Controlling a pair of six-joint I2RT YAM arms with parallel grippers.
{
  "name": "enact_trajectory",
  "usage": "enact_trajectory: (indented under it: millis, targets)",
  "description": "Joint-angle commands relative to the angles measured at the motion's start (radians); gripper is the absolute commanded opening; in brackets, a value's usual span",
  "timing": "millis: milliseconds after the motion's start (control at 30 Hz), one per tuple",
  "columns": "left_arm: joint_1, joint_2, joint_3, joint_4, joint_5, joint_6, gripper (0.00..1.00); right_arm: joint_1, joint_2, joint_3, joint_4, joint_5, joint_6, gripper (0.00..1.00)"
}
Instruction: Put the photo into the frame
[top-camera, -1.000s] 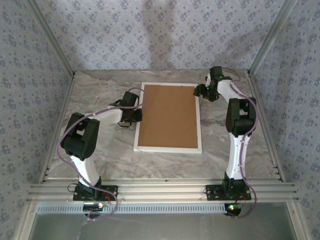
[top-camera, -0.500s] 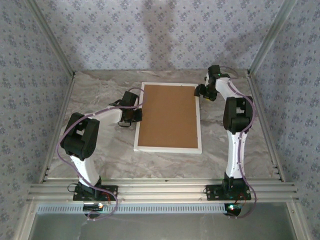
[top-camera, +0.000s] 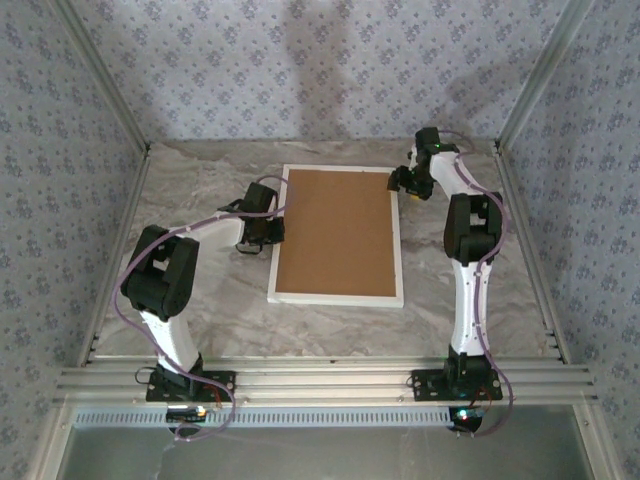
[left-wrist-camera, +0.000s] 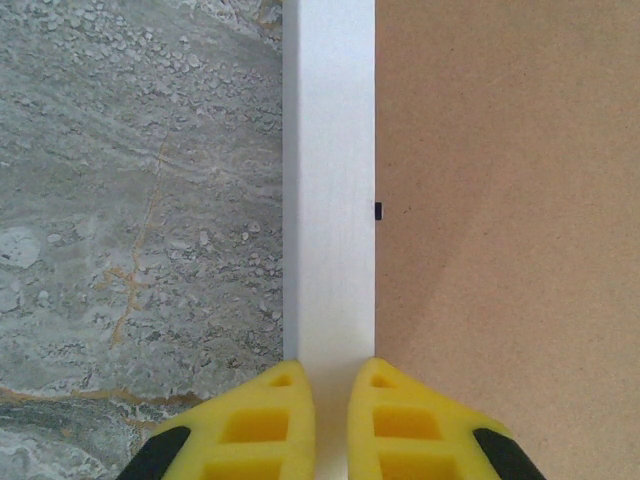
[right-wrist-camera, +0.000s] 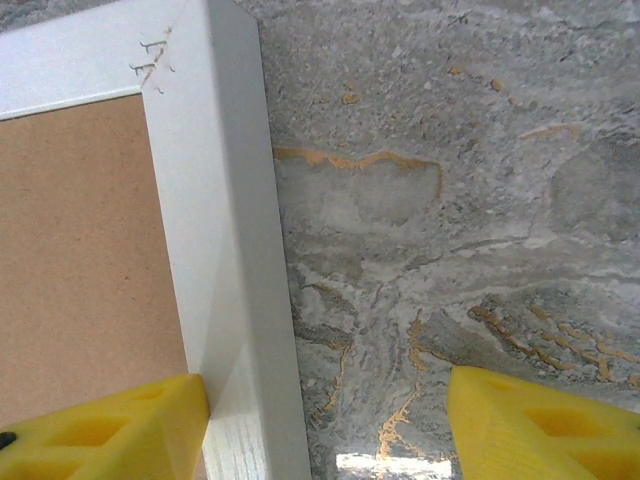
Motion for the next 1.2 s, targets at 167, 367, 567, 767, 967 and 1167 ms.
enact_trajectory:
  millis: [167,367,567,767,967,1167]
  targets:
    - [-0.018,0.03,-0.002,-0.067,0.014,0.012,0.0,0.064,0.133,0.112,-0.181,0.061,-0.062,0.68]
    - [-0.022,0.029,0.0,-0.069,0.012,0.011,0.0,0.097,0.193,0.174,-0.243,0.096,-0.071,0.7]
    - [-0.028,0.034,0.006,-0.07,0.018,0.009,0.0,0.13,0.229,0.224,-0.282,0.148,-0.087,0.72]
    - [-0.032,0.032,0.008,-0.07,0.017,0.008,0.0,0.157,0.281,0.298,-0.332,0.182,-0.103,0.75]
    - [-0.032,0.026,-0.001,-0.07,0.012,0.011,0.0,0.154,0.285,0.308,-0.336,0.155,-0.1,0.76]
    - [-0.031,0.027,0.003,-0.073,-0.003,0.011,0.0,0.138,0.152,0.257,-0.307,0.144,-0.1,0.78]
